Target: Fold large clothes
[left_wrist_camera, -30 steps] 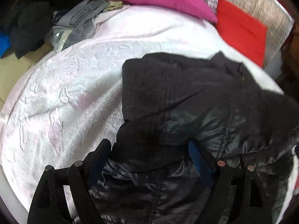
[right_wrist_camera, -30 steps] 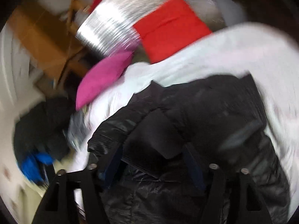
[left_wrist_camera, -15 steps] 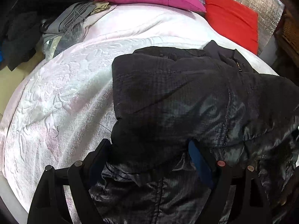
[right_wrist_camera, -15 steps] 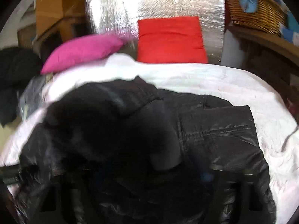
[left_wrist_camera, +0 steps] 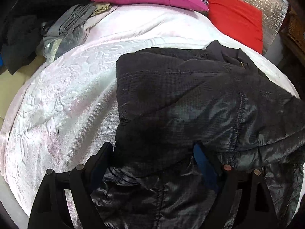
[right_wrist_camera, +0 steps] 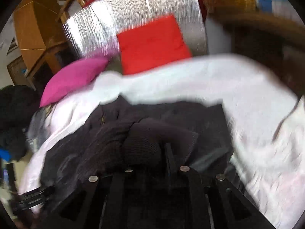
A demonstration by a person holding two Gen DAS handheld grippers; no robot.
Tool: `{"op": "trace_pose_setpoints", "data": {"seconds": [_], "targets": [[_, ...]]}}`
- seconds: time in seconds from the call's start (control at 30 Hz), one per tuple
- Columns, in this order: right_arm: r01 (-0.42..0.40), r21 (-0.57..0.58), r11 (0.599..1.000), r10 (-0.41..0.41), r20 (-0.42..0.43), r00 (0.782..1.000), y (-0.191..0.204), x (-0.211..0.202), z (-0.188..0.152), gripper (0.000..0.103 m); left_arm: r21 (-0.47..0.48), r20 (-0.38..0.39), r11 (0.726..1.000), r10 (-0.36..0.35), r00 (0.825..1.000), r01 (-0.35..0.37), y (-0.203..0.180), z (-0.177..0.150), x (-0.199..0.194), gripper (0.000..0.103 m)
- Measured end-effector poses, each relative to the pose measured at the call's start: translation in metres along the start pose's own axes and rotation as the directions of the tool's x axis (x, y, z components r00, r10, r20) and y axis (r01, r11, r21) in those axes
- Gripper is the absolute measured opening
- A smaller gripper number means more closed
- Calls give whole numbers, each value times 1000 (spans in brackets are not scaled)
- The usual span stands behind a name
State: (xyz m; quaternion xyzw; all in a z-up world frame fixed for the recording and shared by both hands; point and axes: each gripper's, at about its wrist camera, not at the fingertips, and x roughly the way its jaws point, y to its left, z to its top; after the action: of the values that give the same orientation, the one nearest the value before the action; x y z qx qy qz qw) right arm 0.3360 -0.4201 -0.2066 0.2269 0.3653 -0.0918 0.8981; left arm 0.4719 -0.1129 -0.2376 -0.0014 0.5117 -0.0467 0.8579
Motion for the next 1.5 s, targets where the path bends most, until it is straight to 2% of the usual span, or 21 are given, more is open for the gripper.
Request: {"op": "trace_pose_setpoints", "data": {"seconds": [0.1,0.27,0.33,0.37,0.43,0.47,0.5,0.53,0.57,0.6,0.67,0.7,0.8,0.9,0.97,1.03,1.13,1.23,1.3,1.4,1.5], "targets": [[-30,29,999,32,-51,998,-14,-5,-1,20,-6,-16,999,-32,999,32,5,0,1,87],[-1,-13,1000,2,48,999,-19,-29,0,24,2,-35,998,-59,998,59,8,-2,3,87],[32,-81,996,-23,105,994,-12,-40,-1,34,17,-33,999,-46,998,47,6,-3,4,87],[88,-141,986,-66,155,986,-5,-46,-2,52,20,-34,999,-40,999,41,6,-4,4,87],[245,-236,940,-171,295,940,8,-60,-4,81,23,-37,1000,-17,999,18,6,-4,7,87],[349,-282,894,-217,408,887,17,-69,-10,89,23,-40,1000,-11,999,12,6,-4,9,87],[428,-315,847,-238,495,836,23,-76,-14,91,19,-44,1000,-8,999,9,6,-4,10,88],[482,-325,814,-258,540,801,25,-79,-16,91,13,-46,1000,-9,999,10,8,-4,10,87],[524,-316,791,-296,552,779,22,-79,-13,91,11,-46,1000,-9,999,10,8,-3,10,88],[516,-300,802,-313,524,792,14,-78,-8,91,9,-44,1000,-8,999,9,8,-3,10,87],[458,-233,858,-318,459,829,-6,-76,3,91,12,-19,1000,-1,1000,1,7,-2,4,87],[398,-155,904,-308,409,859,-24,-76,10,91,15,4,1000,6,1000,-6,8,-1,-1,87],[190,-1,982,-178,346,921,-53,-78,19,91,17,108,999,37,993,-39,16,2,-24,87],[11,108,994,-43,299,953,-68,-71,22,90,-19,196,1000,2,981,1,25,6,-44,87],[-65,144,987,29,239,971,-68,-54,23,85,-38,189,999,3,982,5,30,8,-42,87],[-101,154,983,71,186,980,-64,-37,22,78,-65,120,998,16,993,-8,34,9,-26,87],[-111,147,983,99,84,992,-53,-6,18,57,-89,8,996,21,1000,-21,37,9,-1,87],[-88,162,983,96,-41,995,-47,23,5,57,-87,-33,996,14,999,-17,41,7,7,88],[-24,132,991,42,-138,990,-47,35,-7,55,-70,-30,997,17,999,-19,40,7,6,88],[4,56,998,5,-154,988,-39,34,-7,55,-40,-29,999,27,999,-29,39,9,8,88],[-20,61,998,29,-136,990,-39,23,-5,54,-48,-19,999,20,1000,-21,41,10,5,88]]}}
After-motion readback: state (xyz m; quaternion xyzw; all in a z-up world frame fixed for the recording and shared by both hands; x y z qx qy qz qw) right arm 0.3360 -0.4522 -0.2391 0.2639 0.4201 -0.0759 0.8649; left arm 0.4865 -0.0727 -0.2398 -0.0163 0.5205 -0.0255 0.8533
